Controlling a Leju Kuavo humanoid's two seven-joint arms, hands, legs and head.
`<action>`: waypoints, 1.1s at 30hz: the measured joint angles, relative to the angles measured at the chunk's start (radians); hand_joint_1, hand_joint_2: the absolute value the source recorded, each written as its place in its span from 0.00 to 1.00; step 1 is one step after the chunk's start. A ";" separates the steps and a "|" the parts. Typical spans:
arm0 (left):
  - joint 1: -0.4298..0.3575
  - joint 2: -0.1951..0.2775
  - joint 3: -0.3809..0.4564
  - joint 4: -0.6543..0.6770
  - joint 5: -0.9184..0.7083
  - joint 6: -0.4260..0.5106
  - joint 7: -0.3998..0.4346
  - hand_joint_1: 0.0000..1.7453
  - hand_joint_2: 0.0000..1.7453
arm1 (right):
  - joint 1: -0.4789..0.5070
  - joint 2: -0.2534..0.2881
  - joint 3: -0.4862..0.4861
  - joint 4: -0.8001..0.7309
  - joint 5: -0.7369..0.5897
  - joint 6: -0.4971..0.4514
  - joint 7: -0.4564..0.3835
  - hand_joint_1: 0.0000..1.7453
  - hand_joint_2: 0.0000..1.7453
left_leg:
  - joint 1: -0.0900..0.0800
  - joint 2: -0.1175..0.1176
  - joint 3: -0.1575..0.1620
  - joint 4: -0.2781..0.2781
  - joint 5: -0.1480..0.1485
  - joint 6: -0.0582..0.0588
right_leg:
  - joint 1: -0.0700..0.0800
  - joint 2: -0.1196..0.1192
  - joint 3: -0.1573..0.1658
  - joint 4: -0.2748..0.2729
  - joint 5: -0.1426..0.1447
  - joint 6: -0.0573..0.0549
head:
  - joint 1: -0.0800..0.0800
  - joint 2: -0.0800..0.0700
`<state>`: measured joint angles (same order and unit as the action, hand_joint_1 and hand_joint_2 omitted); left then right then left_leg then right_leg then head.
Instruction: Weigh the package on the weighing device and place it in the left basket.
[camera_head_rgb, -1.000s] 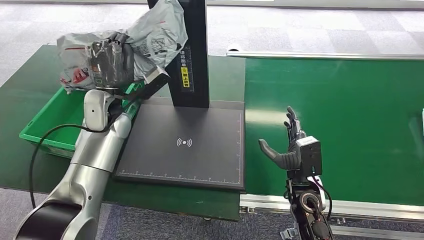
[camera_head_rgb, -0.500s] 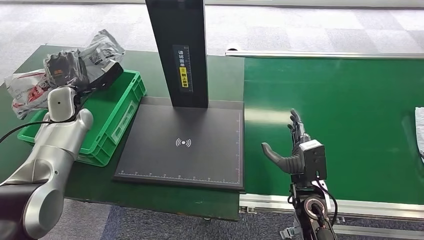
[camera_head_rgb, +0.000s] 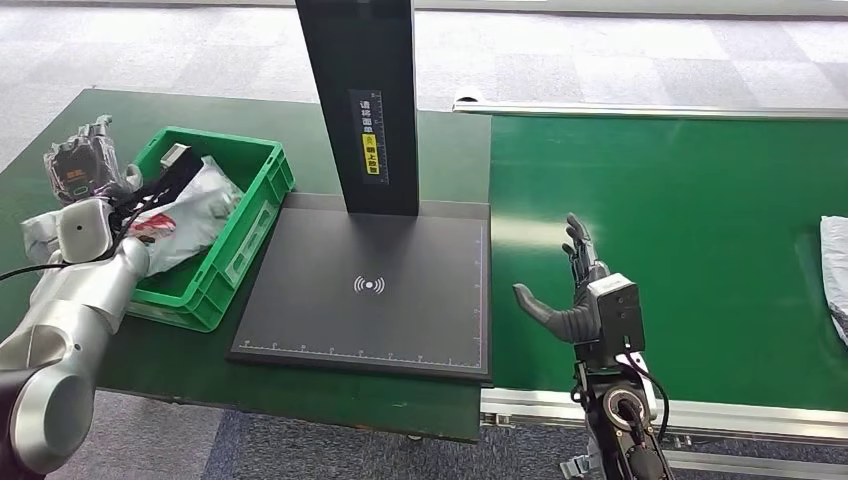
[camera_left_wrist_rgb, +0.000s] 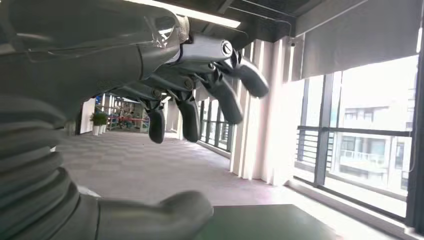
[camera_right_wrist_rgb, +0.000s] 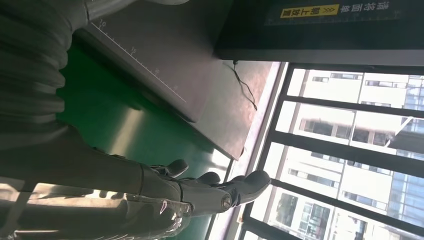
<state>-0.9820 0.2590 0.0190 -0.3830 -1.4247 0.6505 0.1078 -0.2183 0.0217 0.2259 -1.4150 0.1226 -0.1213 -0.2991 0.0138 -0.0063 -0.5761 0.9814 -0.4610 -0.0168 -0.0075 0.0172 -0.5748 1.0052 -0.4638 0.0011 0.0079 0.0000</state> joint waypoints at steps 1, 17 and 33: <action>0.000 0.000 0.005 0.000 0.005 0.006 -0.012 0.00 1.00 | -0.003 0.000 0.002 0.005 0.000 0.001 -0.002 0.00 1.00 | 0.000 0.000 0.000 0.000 0.000 0.000 | 0.000 0.000 0.000 0.000 0.000 0.000 | 0.000 0.000; 0.385 -0.280 0.033 -0.586 1.497 -0.529 -0.753 0.00 1.00 | -0.065 0.038 0.085 0.142 -0.082 0.182 -0.139 0.00 1.00 | -0.002 0.000 0.000 0.000 -0.001 0.001 | -0.003 -0.002 0.000 -0.001 -0.001 0.001 | 0.000 0.000; 0.734 -0.409 -0.258 -0.871 1.772 -0.638 -0.745 0.00 1.00 | -0.084 0.034 0.148 0.199 -0.158 0.169 -0.201 0.00 1.00 | -0.002 -0.002 0.000 0.000 -0.001 0.001 | -0.002 -0.002 0.000 -0.001 -0.001 0.002 | 0.000 0.000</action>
<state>-0.2484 -0.1498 -0.2387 -1.2542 0.3477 0.0124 -0.6371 -0.3021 0.0555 0.3738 -1.2162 -0.0349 0.0476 -0.5001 0.0118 -0.0082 -0.5765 0.9814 -0.4622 -0.0158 -0.0096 0.0152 -0.5750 1.0040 -0.4649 0.0026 0.0077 0.0000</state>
